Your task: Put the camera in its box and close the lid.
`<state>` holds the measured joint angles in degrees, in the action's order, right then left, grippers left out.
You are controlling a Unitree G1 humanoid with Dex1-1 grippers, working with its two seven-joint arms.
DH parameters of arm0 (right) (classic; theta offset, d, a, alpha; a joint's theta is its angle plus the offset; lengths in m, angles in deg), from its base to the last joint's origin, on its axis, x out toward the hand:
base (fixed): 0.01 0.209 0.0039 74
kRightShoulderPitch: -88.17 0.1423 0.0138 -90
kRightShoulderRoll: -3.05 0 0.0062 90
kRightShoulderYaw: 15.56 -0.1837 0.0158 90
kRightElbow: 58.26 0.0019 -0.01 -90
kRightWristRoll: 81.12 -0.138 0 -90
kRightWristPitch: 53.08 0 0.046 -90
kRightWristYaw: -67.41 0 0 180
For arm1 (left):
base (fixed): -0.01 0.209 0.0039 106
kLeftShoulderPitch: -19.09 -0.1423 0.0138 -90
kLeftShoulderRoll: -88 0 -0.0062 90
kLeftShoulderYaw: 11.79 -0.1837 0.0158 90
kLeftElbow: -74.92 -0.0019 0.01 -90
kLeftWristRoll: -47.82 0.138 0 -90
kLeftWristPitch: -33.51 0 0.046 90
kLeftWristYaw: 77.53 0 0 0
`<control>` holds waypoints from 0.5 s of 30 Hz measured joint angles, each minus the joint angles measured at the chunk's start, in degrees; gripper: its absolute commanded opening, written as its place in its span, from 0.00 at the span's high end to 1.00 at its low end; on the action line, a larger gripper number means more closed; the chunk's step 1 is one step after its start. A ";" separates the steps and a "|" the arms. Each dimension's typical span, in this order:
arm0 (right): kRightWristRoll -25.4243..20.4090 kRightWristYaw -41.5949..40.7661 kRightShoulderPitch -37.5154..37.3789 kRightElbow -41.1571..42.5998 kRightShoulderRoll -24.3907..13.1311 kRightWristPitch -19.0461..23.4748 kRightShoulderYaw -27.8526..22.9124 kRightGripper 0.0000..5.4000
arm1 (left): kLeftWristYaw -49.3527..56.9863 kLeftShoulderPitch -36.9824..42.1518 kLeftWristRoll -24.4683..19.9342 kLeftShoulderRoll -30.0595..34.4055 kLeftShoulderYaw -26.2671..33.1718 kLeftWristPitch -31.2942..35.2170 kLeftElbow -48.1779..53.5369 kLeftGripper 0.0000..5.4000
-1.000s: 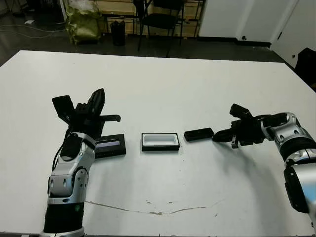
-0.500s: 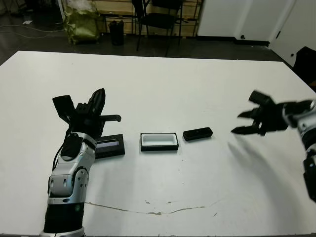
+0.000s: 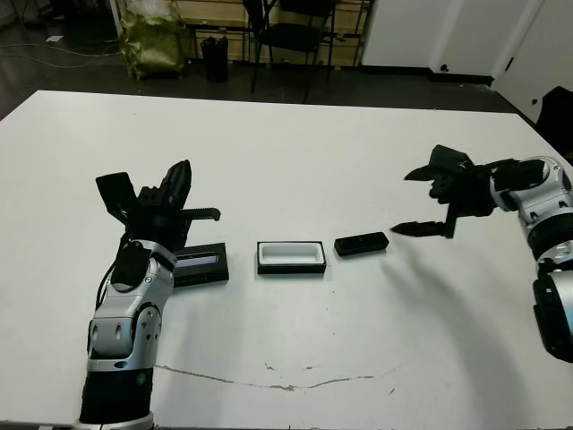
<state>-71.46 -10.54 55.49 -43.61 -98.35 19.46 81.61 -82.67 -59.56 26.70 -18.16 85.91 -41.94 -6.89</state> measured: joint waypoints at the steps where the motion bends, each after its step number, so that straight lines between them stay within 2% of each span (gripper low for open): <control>1: -1.16 -1.77 -0.60 -0.27 0.68 0.00 -1.02 0.00 | -0.04 -0.02 -0.05 0.00 0.09 0.00 -0.01 1.00; 3: -1.64 -2.60 -2.00 -0.38 1.53 -0.82 -1.40 0.00 | -0.14 -0.07 -0.14 0.03 0.44 0.00 -0.02 1.00; 5: 0.56 -0.24 -2.68 -0.29 1.86 -2.52 0.39 0.00 | -0.23 -0.07 -0.32 0.07 0.71 0.01 -0.03 1.00; 10: 6.25 2.50 -2.68 -0.31 2.22 -1.62 5.34 0.00 | -0.46 -0.05 -0.39 0.10 0.78 0.02 -0.09 1.00; 15: 7.69 3.46 -2.36 -0.26 2.41 -2.81 7.06 0.00 | -0.56 -0.05 -0.23 0.10 0.57 0.01 -0.15 1.00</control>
<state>-63.77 -7.08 53.13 -43.87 -95.94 16.65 88.66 -83.24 -59.60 26.46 -18.05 86.47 -41.92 -7.05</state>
